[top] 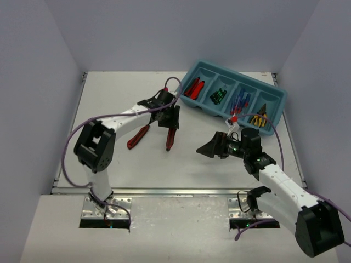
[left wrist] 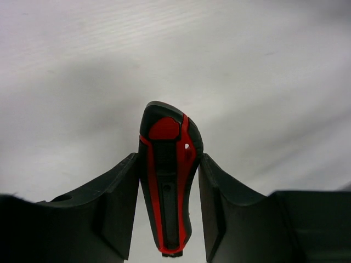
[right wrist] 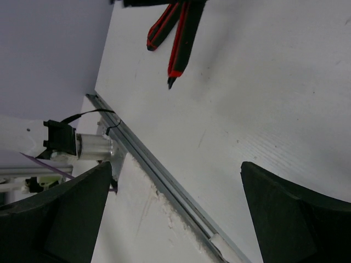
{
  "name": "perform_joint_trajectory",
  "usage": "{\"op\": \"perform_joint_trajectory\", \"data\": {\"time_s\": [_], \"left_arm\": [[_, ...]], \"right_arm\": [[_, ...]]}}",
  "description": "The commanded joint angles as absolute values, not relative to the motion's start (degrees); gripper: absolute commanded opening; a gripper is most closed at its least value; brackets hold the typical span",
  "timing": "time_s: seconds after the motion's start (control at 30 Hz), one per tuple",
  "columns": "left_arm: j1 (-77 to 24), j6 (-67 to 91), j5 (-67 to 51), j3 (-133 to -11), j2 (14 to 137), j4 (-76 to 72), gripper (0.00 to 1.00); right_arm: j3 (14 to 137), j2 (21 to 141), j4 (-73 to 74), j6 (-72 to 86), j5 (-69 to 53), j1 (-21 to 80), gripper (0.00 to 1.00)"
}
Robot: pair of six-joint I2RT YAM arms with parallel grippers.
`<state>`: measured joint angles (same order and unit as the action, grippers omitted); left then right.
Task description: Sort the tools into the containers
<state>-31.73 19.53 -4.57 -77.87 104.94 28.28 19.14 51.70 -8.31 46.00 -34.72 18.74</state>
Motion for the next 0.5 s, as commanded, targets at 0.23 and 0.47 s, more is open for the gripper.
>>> {"op": "perform_joint_trajectory", "data": {"time_s": [0.23,0.47], "left_arm": [[-39.8,47.6,-6.3,-60.6,82.9,1.8,0.00],[-40.7,48.5,-6.4,-58.7,80.6,1.1,0.00]], "right_arm": [[29.7,63.5,-16.0,47.0,-25.0,28.0,0.83],[32.8,71.2,-21.1,48.6,-26.1,30.7,0.56]]}}
